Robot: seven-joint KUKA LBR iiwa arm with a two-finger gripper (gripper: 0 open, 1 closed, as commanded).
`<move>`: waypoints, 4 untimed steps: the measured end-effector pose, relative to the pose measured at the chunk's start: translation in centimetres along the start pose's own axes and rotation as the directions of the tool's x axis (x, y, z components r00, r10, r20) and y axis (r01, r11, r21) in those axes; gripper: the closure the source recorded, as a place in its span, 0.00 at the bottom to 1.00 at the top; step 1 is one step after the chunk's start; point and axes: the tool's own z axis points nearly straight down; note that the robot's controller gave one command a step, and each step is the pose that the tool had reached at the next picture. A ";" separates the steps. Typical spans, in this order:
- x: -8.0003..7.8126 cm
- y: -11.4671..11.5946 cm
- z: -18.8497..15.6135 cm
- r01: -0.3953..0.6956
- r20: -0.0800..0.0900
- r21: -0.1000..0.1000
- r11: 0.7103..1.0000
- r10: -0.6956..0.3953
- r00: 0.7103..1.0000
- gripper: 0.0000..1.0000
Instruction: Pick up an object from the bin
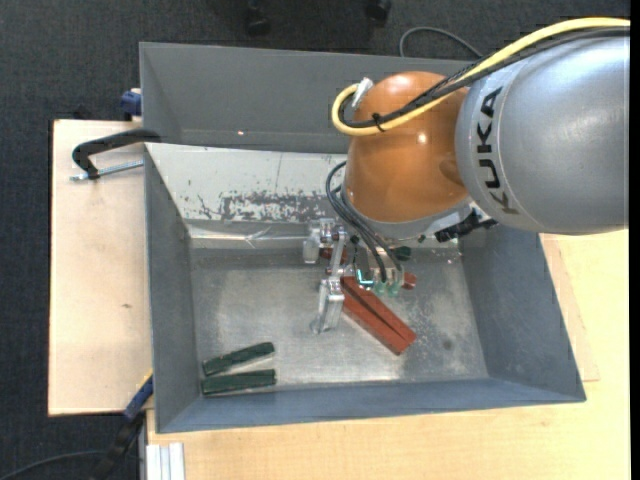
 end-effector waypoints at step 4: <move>3.0 9.5 13.0 0.643 0.006 0.004 0.766 -0.643 0.766 0.00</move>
Offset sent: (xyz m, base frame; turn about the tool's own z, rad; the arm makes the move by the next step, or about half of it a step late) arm -0.0317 0.0915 -0.1308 -0.1742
